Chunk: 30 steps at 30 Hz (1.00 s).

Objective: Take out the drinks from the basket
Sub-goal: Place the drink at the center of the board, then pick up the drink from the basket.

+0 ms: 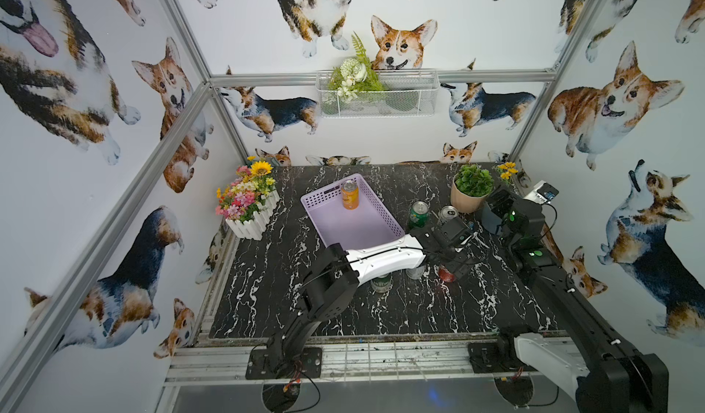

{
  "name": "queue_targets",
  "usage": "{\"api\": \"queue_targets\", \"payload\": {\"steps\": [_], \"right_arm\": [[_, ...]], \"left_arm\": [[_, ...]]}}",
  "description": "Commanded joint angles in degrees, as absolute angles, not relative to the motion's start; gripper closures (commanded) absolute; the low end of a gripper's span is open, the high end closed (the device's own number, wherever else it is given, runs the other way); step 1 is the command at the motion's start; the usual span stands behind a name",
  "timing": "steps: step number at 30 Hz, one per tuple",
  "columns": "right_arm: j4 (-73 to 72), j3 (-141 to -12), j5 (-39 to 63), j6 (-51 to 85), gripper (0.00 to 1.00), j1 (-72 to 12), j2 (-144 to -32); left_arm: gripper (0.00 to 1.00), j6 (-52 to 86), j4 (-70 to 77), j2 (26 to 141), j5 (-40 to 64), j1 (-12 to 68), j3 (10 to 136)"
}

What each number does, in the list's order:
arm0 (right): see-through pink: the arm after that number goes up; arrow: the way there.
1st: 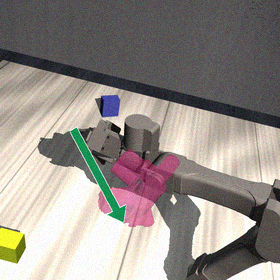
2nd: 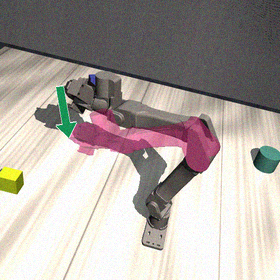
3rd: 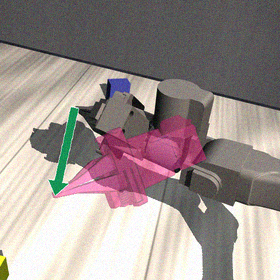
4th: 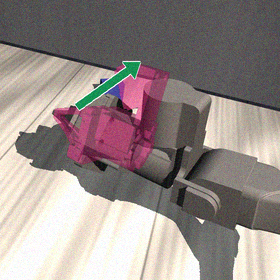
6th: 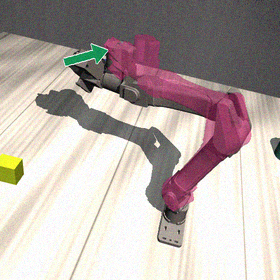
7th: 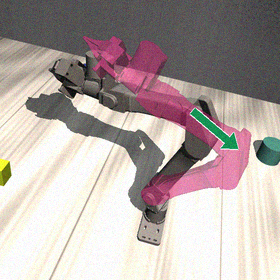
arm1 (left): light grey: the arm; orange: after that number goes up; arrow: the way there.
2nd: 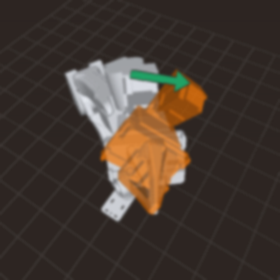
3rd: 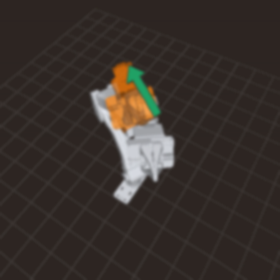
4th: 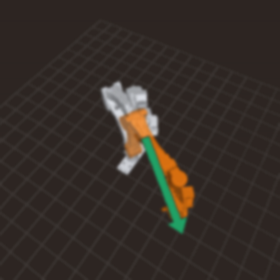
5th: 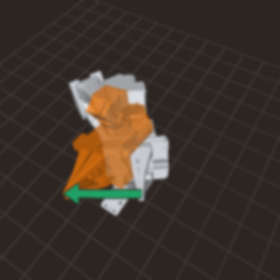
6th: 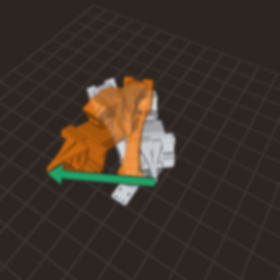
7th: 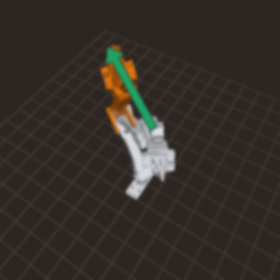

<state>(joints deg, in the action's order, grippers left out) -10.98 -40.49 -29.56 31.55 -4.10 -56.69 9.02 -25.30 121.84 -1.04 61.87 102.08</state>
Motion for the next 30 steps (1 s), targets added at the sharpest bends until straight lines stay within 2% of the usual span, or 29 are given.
{"api": "queue_targets", "payload": {"steps": [1,6,11,14,18,22,27,30], "right_arm": [[-12.6,-40.8,-28.7,32.0,0.0,-4.2,-56.9],[-14.0,-41.2,-23.6,30.2,0.0,-4.2,-57.5],[-17.5,-44.3,-4.8,29.5,0.0,-4.2,-63.6],[-20.5,-48.0,6.7,31.3,0.0,-5.3,-71.0],[-13.5,-62.2,12.5,26.2,0.0,-14.7,-85.7],[-3.3,-80.2,13.4,20.7,0.0,-24.1,-101.6],[13.8,-107.4,10.9,16.3,0.0,-29.5,-122.2],[18.2,-118.9,11.2,16.2,0.0,-30.7,-130.2]], "left_arm": [[0.0,9.7,-23.6,120.5,-1.7,61.9,101.9],[0.0,11.8,-22.1,114.9,-5.8,60.9,101.4],[0.0,16.5,-17.7,100.1,-13.1,53.8,92.1],[0.0,19.5,-18.2,91.9,-14.9,45.4,85.0],[0.0,22.7,-21.5,83.1,-18.4,37.5,77.3],[0.0,23.4,-25.0,73.7,-23.8,32.9,71.1],[0.0,25.0,-28.8,65.1,-19.0,24.4,67.3],[0.0,25.8,-29.4,62.1,-18.0,23.0,65.5]]}}
